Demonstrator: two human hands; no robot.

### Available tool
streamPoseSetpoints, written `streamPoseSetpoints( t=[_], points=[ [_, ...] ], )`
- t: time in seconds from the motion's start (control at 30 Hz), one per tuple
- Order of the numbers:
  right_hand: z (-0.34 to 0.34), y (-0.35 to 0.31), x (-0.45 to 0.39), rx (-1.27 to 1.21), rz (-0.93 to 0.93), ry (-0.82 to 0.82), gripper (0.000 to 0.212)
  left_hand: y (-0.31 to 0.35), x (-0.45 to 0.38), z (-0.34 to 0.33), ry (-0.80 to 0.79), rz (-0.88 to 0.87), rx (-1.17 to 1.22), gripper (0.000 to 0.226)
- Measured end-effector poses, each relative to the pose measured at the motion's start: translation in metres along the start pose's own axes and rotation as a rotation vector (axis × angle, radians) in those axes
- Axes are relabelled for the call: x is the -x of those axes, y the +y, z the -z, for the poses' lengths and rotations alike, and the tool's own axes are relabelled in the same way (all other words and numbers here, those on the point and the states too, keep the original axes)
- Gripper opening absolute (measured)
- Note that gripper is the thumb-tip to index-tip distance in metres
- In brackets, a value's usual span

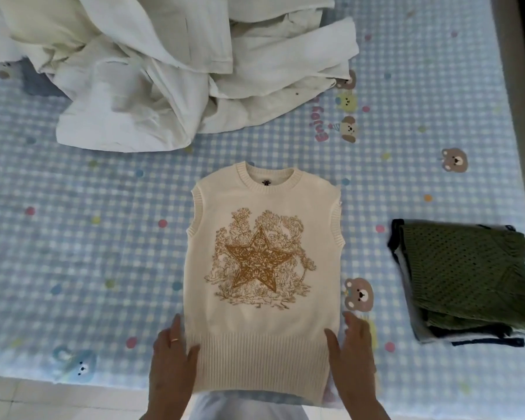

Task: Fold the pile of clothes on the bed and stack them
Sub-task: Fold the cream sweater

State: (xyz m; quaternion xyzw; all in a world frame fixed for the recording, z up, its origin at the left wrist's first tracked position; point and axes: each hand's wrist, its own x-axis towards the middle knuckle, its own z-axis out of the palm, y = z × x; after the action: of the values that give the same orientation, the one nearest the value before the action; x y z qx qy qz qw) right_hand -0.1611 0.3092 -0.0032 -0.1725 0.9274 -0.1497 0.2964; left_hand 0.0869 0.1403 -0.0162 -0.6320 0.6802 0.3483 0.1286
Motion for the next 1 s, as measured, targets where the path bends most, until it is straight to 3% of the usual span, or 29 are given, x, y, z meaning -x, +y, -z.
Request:
streamPoseSetpoints(
  t=[0.1,0.2,0.4,0.5,0.63,0.73,0.87,1.0],
  points=[
    [0.003,-0.045,-0.043,0.164,0.432,0.024,0.047,0.045,-0.036,0.018,0.191,-0.404,-0.238,0.064],
    [0.003,-0.083,-0.109,0.214,0.496,0.023,0.048,0.093,-0.098,0.041,0.295,-0.595,-0.335,0.058],
    [0.012,-0.131,-0.242,0.406,0.434,0.108,0.049,0.169,-0.241,0.065,0.297,-0.553,-0.384,0.054],
    [0.006,-0.136,-0.276,0.47,0.407,0.089,0.05,0.19,-0.29,0.06,0.211,-0.548,-0.421,0.059],
    [0.012,-0.141,-0.304,0.452,0.38,0.057,0.021,0.203,-0.325,0.062,0.124,-0.551,-0.331,0.029],
    [0.036,-0.157,-0.331,0.386,0.359,0.133,0.017,0.225,-0.347,0.082,0.173,-0.567,-0.203,0.019],
    [0.068,-0.187,-0.353,0.305,0.484,0.246,0.017,0.261,-0.358,0.117,0.26,-0.711,-0.158,0.019],
    [0.08,-0.192,-0.309,0.189,0.635,0.152,0.014,0.239,-0.31,0.132,0.221,-0.942,-0.238,0.016]
  ],
)
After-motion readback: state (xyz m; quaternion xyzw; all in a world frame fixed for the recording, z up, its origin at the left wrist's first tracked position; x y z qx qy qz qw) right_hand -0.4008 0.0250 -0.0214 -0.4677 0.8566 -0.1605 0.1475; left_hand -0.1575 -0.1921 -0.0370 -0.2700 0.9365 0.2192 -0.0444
